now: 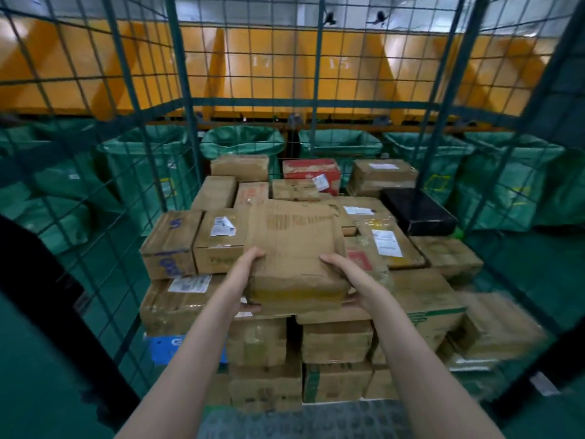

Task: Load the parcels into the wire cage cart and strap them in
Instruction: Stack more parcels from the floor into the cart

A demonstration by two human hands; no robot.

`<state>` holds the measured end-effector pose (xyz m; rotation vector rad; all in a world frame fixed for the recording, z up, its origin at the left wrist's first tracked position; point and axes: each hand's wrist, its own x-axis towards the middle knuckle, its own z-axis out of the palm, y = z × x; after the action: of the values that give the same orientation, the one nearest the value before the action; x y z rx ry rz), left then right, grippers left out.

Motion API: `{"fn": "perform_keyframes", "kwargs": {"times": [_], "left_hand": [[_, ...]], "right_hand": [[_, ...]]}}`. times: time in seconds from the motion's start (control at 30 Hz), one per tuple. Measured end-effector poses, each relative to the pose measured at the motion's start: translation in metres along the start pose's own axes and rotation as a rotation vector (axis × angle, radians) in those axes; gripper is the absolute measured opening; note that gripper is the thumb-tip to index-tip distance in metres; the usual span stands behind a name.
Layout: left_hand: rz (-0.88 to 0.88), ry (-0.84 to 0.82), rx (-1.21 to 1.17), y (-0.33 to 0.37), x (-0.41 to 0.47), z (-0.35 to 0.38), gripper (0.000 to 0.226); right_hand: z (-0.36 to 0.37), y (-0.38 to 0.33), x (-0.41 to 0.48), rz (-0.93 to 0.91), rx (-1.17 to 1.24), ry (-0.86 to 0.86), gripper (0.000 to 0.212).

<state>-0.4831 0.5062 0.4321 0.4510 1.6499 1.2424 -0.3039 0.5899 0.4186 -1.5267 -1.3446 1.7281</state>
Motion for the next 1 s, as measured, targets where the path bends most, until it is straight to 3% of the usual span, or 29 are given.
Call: {"fn": "perform_keyframes", "kwargs": {"times": [0.1, 0.23, 0.37, 0.57, 0.87, 1.0], "left_hand": [[0.005, -0.040, 0.011, 0.005, 0.004, 0.028, 0.022], [-0.017, -0.089, 0.035, 0.008, 0.013, 0.065, 0.035], [-0.014, -0.122, 0.028, 0.015, 0.019, 0.117, 0.039], [-0.005, -0.172, 0.013, 0.019, 0.020, 0.218, 0.034], [-0.069, -0.276, 0.072, 0.009, 0.027, 0.325, 0.039], [-0.125, -0.309, 0.095, 0.008, 0.044, 0.350, 0.038]], "right_hand": [[-0.025, -0.001, 0.005, -0.014, 0.033, 0.068, 0.052], [-0.059, -0.001, 0.011, 0.010, 0.032, 0.132, 0.071], [-0.108, -0.001, 0.022, 0.022, 0.082, 0.166, 0.062], [-0.206, -0.011, 0.034, 0.034, 0.082, 0.236, 0.072], [-0.307, 0.001, 0.046, 0.051, 0.122, 0.328, 0.045], [-0.327, 0.011, 0.064, 0.074, 0.153, 0.344, 0.047]]}}
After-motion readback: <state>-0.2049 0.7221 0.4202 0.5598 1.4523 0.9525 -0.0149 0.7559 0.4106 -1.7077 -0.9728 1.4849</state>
